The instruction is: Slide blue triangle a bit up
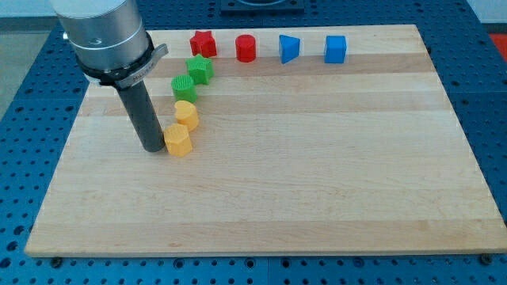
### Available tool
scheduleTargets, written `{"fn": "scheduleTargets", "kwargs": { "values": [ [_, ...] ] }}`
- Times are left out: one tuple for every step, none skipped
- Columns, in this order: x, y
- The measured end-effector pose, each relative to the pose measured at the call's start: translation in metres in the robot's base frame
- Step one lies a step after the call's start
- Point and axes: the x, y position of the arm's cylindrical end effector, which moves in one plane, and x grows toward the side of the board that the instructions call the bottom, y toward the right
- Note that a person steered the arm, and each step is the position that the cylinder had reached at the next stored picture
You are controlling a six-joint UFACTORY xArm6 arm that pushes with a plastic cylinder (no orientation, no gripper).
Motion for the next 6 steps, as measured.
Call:
{"fn": "scheduleTargets", "kwargs": {
  "values": [
    [0.016,0.0],
    [0.072,0.007],
    [0.083,0.08],
    [0.006,0.175],
    [-0.056,0.285],
    [-0.152,0.349]
  ]
}}
